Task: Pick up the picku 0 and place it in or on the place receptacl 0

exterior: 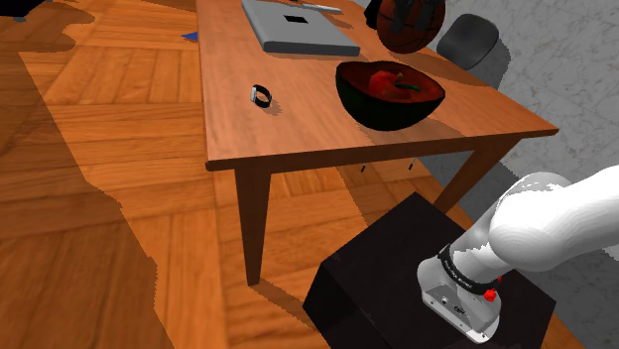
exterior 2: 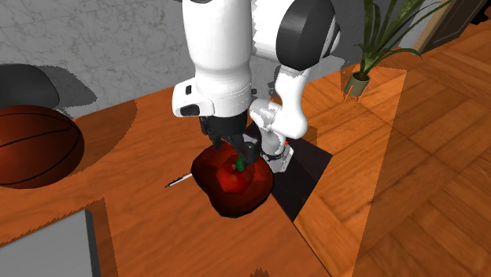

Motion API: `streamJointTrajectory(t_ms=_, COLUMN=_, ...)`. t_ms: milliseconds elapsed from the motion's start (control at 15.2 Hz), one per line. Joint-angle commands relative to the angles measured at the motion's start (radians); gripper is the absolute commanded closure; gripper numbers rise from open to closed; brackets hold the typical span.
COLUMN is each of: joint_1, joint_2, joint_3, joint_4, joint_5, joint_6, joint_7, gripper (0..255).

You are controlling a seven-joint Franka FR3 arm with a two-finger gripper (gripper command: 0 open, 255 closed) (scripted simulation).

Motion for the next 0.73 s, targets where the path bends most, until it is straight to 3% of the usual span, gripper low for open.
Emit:
streamJointTrajectory(t_ms=0, joint_1=0.000, joint_2=0.000, joint_3=0.000, joint_4=0.000, joint_5=0.000, joint_6=0.000, joint_7=0.000, gripper=0)
streamJointTrajectory(t_ms=132, joint_1=0.000, joint_2=0.000, joint_3=0.000, joint_4=0.000, joint_5=0.000, joint_6=0.000, joint_7=0.000, gripper=0)
streamJointTrajectory(t_ms=396, joint_1=-0.002, joint_2=0.076, joint_3=0.001, joint_4=0.207, joint_5=-0.005, joint_6=-0.131, joint_7=0.006, gripper=0)
streamJointTrajectory(t_ms=660, joint_1=-0.002, joint_2=0.076, joint_3=0.001, joint_4=0.207, joint_5=-0.005, joint_6=-0.131, joint_7=0.006, gripper=0)
